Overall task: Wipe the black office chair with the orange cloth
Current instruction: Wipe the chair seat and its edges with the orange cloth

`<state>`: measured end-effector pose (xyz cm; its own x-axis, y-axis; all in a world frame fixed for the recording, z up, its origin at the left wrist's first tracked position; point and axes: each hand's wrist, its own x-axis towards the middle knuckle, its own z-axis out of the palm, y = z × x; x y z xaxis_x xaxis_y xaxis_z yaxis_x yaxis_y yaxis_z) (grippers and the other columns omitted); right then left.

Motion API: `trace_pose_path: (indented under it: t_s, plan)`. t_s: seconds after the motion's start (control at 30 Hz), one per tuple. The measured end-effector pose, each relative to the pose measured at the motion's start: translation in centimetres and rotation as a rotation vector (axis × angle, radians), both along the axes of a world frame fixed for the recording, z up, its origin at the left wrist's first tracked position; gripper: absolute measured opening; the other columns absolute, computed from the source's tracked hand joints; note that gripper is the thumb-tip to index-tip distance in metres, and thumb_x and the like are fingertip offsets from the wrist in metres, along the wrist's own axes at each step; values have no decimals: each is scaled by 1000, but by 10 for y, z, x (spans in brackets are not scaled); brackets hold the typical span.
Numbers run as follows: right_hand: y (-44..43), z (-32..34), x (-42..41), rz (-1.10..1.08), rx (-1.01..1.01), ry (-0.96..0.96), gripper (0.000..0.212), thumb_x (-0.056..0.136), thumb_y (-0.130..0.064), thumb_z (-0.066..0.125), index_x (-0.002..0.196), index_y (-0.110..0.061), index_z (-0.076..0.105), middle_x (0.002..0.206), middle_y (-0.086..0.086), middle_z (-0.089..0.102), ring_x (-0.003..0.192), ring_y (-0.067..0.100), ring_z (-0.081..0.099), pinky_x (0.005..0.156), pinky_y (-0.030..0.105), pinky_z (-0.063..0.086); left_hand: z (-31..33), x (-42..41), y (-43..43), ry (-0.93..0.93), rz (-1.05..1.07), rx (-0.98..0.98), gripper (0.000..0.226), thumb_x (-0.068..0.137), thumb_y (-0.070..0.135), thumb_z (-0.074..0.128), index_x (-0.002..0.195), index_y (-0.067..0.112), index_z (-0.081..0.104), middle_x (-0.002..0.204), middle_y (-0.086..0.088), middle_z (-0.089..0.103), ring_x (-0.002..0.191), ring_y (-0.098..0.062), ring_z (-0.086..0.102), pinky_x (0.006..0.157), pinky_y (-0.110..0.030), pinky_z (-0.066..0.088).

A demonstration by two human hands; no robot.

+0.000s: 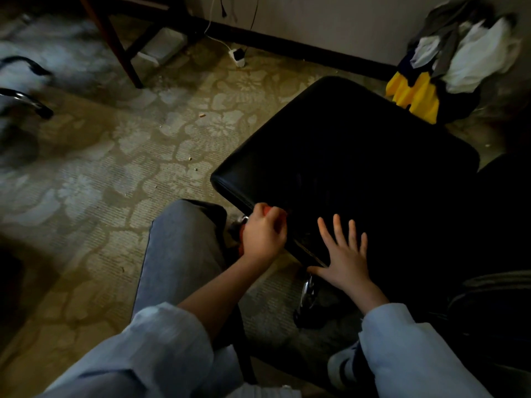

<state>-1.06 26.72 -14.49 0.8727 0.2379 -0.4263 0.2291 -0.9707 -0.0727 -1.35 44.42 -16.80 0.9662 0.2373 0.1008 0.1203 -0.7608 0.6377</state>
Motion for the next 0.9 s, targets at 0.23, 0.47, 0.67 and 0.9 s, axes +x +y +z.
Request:
trace_pose_path:
  t_s: [0.23,0.47,0.67,0.9]
  plan:
    - [-4,2,-2,3,1,-9,110,81,-64,55,133,-28,-35,154,6,-28,140,32,-26,113,51,-12,4,-8,7,-120,133,-245,19,88,20,63,107,19,67,112,-2,52,96,-13,56,77,-16,42]
    - [-21,2,-18,-68,3,-26,100,83,-60,55,147,-35,-18,156,1,-23,141,36,-22,114,51,-8,2,-6,17,5,322,-301,20,90,20,62,109,16,66,112,-2,50,98,-17,57,84,-23,46]
    - [-22,-2,-17,-63,9,-2,98,85,-58,55,147,-36,-18,156,-1,-24,140,35,-24,115,52,-9,-2,-22,-1,1,93,-190,22,86,19,66,108,18,67,111,-2,54,95,-10,52,79,-19,41]
    - [-25,0,-18,-75,23,-6,98,85,-57,56,146,-36,-18,156,-2,-23,141,34,-24,115,51,-10,-3,-47,-35,17,-39,-173,19,86,22,65,104,19,67,108,0,55,92,-11,56,74,-18,45]
